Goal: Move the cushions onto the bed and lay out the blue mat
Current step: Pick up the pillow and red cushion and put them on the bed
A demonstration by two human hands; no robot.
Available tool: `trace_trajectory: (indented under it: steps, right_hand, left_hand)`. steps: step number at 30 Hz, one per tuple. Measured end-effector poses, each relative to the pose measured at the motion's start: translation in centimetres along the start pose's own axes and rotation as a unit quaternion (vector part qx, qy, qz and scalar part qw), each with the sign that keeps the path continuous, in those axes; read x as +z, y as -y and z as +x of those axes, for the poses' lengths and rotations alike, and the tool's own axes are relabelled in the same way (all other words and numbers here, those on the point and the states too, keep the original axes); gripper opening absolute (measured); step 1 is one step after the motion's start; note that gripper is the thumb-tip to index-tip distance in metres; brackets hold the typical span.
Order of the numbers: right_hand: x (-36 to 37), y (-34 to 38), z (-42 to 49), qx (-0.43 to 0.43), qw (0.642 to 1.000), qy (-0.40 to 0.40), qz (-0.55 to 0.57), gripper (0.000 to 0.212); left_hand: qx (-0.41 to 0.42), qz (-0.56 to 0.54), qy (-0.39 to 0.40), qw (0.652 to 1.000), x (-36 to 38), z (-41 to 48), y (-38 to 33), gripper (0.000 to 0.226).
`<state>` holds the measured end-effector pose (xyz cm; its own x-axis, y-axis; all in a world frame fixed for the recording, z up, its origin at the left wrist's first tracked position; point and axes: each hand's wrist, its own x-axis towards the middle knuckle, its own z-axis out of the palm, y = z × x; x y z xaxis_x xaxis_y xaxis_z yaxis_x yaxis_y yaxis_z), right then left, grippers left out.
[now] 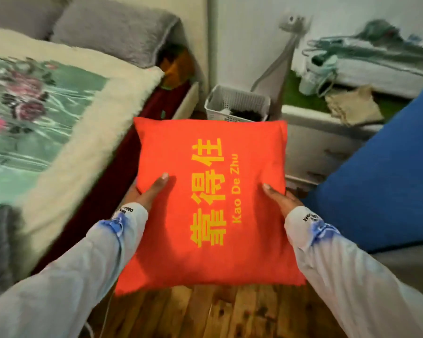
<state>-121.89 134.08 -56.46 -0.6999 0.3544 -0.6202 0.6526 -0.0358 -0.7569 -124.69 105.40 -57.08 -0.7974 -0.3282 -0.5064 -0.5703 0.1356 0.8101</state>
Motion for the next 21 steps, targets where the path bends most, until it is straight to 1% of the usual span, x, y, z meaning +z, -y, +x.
trace_trajectory:
  steps: [1, 2, 3, 4, 5, 7, 8, 9, 10, 12, 13, 14, 15, 16, 17, 18, 20, 21]
  right_hand:
    - [2.2, 2.6, -0.6, -0.023, 1.0, 0.013, 0.003, 0.043]
    - [5.5, 5.8, -1.8, -0.047, 0.998, 0.03, 0.002, 0.045]
    - [8.6, 8.3, -2.7, -0.064, 0.997, 0.048, -0.004, 0.046]
    - [10.8, 10.0, -3.4, -0.076, 0.995, 0.066, -0.01, 0.048]
    - [14.1, 12.2, -4.3, -0.085, 0.992, 0.093, -0.017, 0.049]
    - [19.7, 15.0, -5.3, -0.095, 0.985, 0.138, -0.035, 0.054]
    - [23.8, 16.0, -5.8, -0.092, 0.983, 0.152, -0.054, 0.057]
    - [26.3, 16.8, -6.3, -0.091, 0.98, 0.164, -0.066, 0.061]
    - [30.0, 17.5, -7.0, -0.089, 0.977, 0.18, -0.077, 0.062]
    - [36.4, 18.4, -7.5, -0.085, 0.974, 0.193, -0.085, 0.057]
    - [38.6, 18.6, -7.3, -0.09, 0.972, 0.198, -0.084, 0.055]
    - [42.4, 18.8, -7.1, -0.099, 0.969, 0.207, -0.095, 0.055]
    - [45.4, 19.0, -6.9, -0.109, 0.965, 0.212, -0.11, 0.058]
    - [47.3, 18.9, -6.8, -0.128, 0.96, 0.215, -0.127, 0.065]
    - [50.0, 18.5, -6.4, -0.141, 0.95, 0.228, -0.158, 0.075]
    - [52.4, 17.9, -6.1, -0.139, 0.936, 0.243, -0.215, 0.084]
    - [56.0, 15.8, -5.9, -0.123, 0.887, 0.268, -0.357, 0.093]
    - [57.5, 14.1, -5.9, -0.127, 0.854, 0.274, -0.423, 0.095]
  left_hand:
    - [0.023, -0.009, -0.034, 0.999, -2.6, 0.6, -2.1, 0.119]
    - [0.041, -0.023, -0.067, 0.997, -6.2, 0.8, -4.7, 0.112]
    - [0.051, -0.031, -0.091, 0.994, -9.3, 0.8, -6.6, 0.103]
    - [0.055, -0.037, -0.117, 0.991, -11.5, 1.3, -7.8, 0.098]
    - [0.061, -0.048, -0.142, 0.987, -14.6, 2.3, -8.9, 0.101]
    - [0.072, -0.06, -0.168, 0.981, -19.6, 4.2, -10.7, 0.106]
    - [0.063, -0.058, -0.177, 0.981, -23.3, 5.8, -11.0, 0.101]
    - [0.061, -0.058, -0.183, 0.979, -25.4, 6.9, -11.3, 0.096]
    - [0.043, -0.054, -0.196, 0.978, -28.6, 8.2, -11.3, 0.096]
    - [0.039, -0.058, -0.207, 0.976, -33.6, 11.1, -11.3, 0.093]
    - [0.042, -0.055, -0.22, 0.973, -35.1, 12.2, -10.9, 0.086]
    - [0.039, -0.054, -0.243, 0.968, -37.7, 13.9, -10.7, 0.079]
    - [0.033, -0.046, -0.258, 0.964, -39.8, 15.5, -9.8, 0.077]
    - [0.013, -0.037, -0.265, 0.963, -40.9, 16.4, -9.0, 0.08]
    - [-0.002, -0.019, -0.275, 0.961, -42.3, 17.8, -7.8, 0.089]
    - [-0.04, 0.005, -0.278, 0.96, -43.1, 19.1, -6.7, 0.101]
    - [-0.116, 0.016, -0.265, 0.957, -43.3, 21.1, -3.9, 0.123]
    - [-0.128, 0.023, -0.251, 0.959, -43.1, 22.0, -2.1, 0.127]
